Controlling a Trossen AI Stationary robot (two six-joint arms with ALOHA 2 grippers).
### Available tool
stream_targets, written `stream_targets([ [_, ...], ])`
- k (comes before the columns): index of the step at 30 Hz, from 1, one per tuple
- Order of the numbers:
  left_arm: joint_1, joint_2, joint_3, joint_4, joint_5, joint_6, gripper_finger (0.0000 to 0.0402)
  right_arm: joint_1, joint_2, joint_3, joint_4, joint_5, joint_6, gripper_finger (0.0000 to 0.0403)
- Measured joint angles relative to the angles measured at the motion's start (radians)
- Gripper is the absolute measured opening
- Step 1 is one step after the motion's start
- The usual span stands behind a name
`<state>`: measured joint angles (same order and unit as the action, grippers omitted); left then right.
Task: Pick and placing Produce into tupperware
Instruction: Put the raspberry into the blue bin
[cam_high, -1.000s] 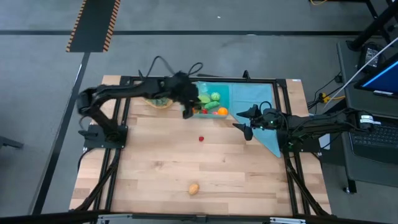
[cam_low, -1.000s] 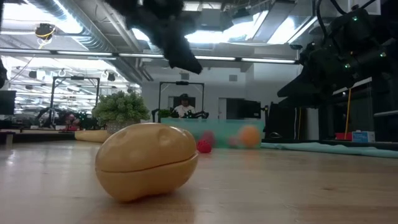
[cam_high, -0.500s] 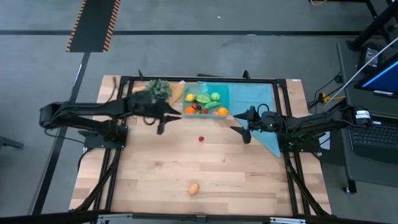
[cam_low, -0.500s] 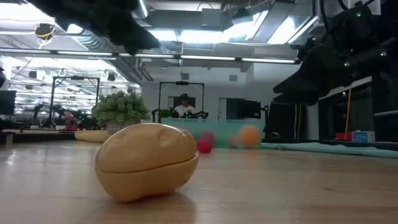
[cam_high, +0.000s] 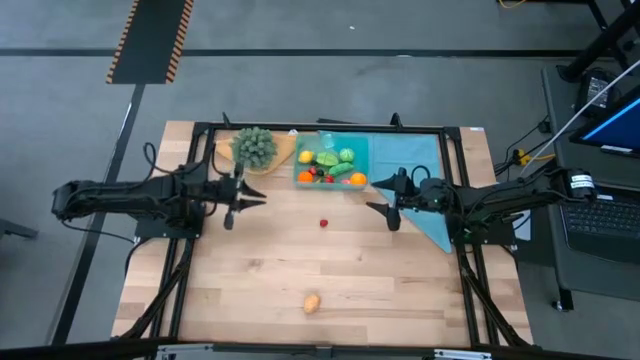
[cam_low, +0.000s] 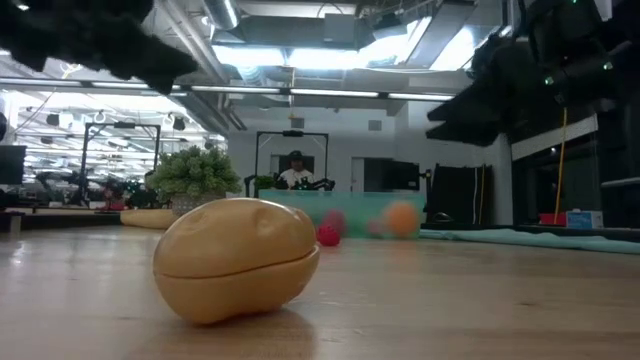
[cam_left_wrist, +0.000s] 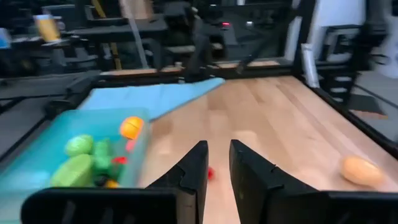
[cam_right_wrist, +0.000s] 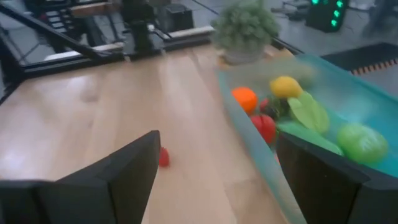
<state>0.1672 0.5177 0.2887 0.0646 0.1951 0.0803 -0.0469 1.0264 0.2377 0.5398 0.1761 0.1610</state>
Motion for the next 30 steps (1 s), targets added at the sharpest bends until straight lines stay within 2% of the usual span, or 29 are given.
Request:
stream_targets([
  [7, -0.124, -0.029, -0.085, 0.0, 0.035, 0.021, 0.0059, 0.075, 0.032, 0.047, -0.051, 0.015, -0.016, 0.032],
  [13, -0.198, -0.029, -0.107, 0.002, 0.076, 0.016, 0.0074, 0.146, 0.147, 0.128, -0.097, 0.018, -0.01, 0.032],
  [23, -0.236, -0.029, -0.107, -0.003, 0.076, -0.001, 0.0093, 0.205, 0.39, 0.352, -0.388, 0.018, -0.018, 0.032],
  [30, -0.236, -0.029, -0.107, -0.003, 0.076, -0.001, 0.0105, 0.207, 0.48, 0.422, -0.412, 0.017, -0.034, 0.032],
])
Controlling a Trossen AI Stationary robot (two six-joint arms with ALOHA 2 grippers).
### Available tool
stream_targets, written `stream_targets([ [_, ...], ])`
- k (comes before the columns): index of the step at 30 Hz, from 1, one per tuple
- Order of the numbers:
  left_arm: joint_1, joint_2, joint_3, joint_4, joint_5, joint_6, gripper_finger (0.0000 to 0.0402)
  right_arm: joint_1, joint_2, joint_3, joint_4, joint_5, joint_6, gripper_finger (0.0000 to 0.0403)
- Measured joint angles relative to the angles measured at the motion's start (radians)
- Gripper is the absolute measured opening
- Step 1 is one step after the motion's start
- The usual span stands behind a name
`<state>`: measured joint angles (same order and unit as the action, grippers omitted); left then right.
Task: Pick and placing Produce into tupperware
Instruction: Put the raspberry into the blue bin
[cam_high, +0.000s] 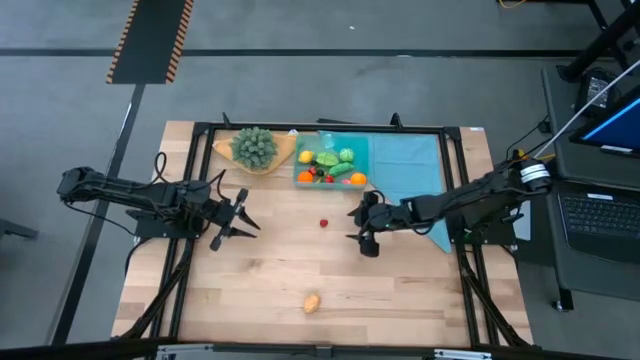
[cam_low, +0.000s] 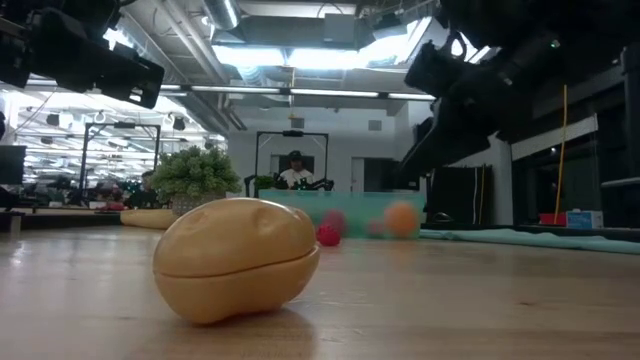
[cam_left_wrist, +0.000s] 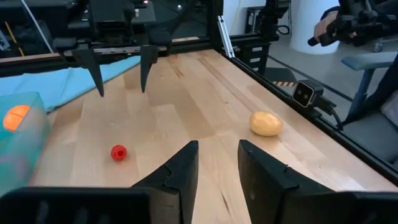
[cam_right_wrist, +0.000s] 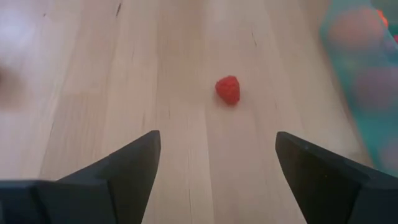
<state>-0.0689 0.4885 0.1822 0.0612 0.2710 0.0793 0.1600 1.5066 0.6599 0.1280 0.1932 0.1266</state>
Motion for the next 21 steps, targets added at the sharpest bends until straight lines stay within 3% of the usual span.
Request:
stream_targets([
  [21, 0.0, 0.0, 0.0, 0.0, 0.0, 0.0, 0.0119, -0.012, 0.037, 0.029, 0.09, 0.017, -0.034, 0.032],
])
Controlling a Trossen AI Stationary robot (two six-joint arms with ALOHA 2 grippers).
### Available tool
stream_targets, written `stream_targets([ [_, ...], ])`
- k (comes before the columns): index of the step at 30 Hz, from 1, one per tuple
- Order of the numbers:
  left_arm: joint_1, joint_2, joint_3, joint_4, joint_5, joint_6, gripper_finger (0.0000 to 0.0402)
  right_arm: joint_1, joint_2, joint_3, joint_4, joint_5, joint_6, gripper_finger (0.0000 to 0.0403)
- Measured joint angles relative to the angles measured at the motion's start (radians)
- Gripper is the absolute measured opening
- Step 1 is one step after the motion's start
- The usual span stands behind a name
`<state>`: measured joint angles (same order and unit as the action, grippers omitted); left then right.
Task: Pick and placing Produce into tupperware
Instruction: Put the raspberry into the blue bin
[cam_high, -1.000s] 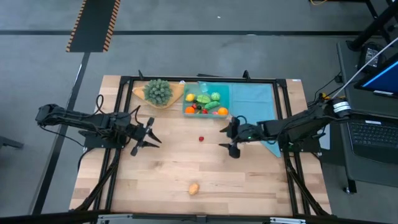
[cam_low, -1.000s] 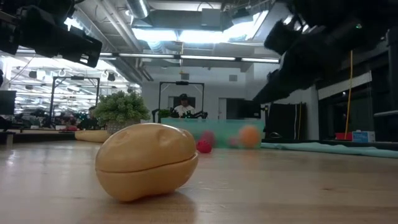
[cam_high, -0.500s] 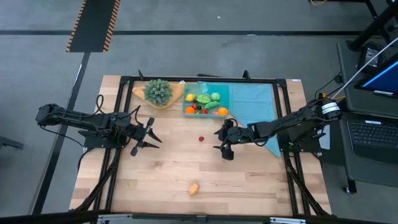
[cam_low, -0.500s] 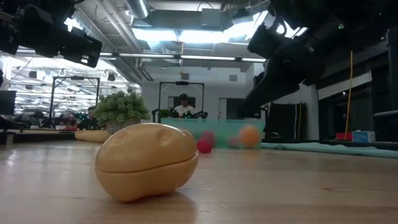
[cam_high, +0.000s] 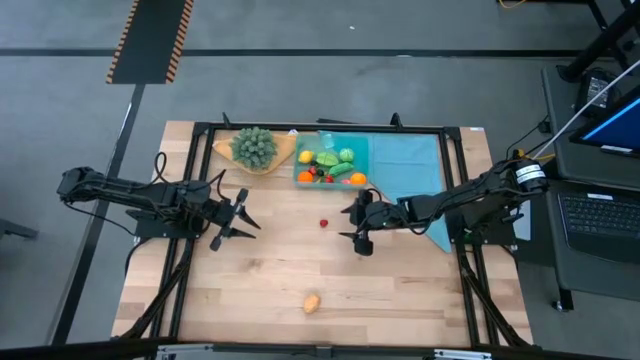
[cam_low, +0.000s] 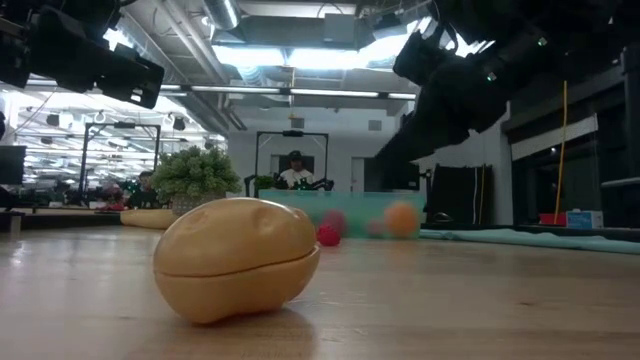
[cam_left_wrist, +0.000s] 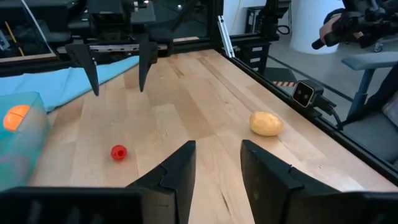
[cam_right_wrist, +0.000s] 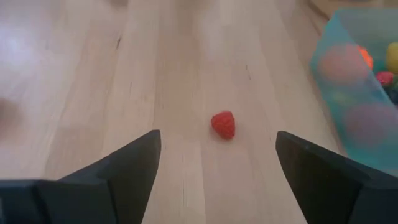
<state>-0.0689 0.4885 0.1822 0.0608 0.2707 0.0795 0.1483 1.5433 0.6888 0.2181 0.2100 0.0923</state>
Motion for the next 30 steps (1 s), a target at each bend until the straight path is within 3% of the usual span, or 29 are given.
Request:
stream_targets([
  [7, 0.0, 0.0, 0.0, 0.0, 0.0, 0.0, 0.0104, -0.002, 0.033, 0.0, 0.083, -0.001, -0.012, 0.032],
  [16, 0.0, 0.0, 0.0, 0.0, 0.0, 0.0, 0.0084, -0.026, 0.192, 0.0, 0.238, -0.019, -0.015, 0.032],
  [30, 0.0, 0.0, 0.0, 0.0, 0.0, 0.001, 0.0056, -0.073, 0.371, 0.183, 0.137, -0.072, -0.045, 0.032],
])
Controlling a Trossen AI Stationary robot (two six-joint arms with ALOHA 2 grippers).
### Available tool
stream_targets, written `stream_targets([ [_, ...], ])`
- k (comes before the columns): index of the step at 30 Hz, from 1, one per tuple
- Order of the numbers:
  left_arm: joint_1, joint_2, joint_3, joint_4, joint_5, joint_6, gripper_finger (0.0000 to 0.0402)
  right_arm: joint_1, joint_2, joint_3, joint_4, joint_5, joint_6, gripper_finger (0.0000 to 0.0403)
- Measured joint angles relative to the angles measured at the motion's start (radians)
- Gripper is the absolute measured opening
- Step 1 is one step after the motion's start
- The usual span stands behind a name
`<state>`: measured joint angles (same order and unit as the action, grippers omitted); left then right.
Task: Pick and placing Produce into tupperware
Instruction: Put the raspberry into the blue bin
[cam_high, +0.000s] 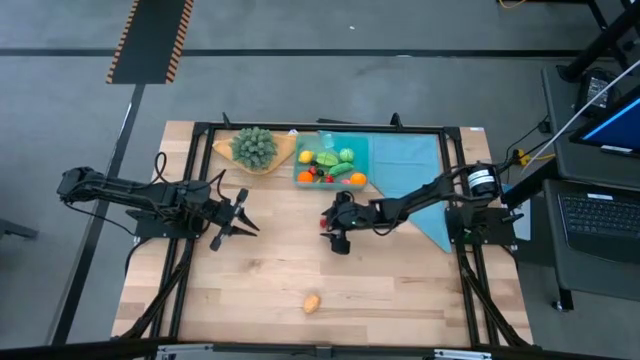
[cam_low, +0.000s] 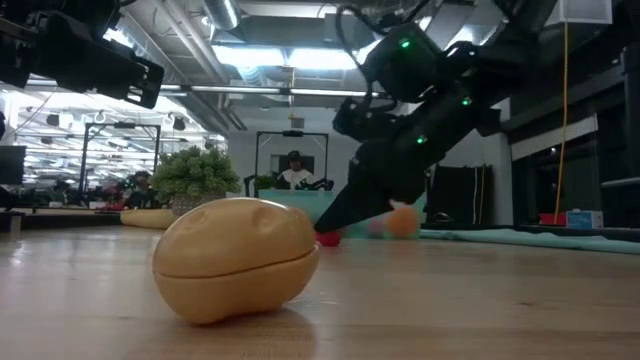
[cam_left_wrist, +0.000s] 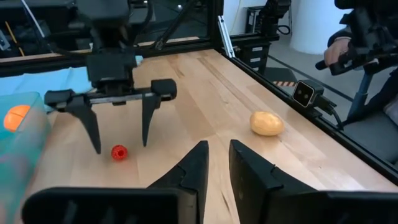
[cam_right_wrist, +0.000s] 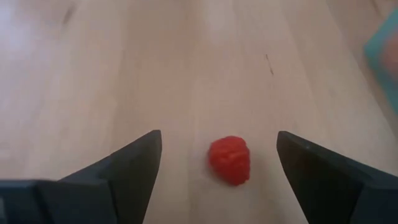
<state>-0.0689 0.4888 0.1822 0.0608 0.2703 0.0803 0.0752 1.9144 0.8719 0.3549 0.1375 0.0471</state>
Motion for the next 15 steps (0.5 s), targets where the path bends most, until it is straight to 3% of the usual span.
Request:
stream_targets([
  [15, 0.0, 0.0, 0.0, 0.0, 0.0, 0.0, 0.003, -0.009, 0.037, 0.046, -0.105, 0.0, 0.053, 0.032],
])
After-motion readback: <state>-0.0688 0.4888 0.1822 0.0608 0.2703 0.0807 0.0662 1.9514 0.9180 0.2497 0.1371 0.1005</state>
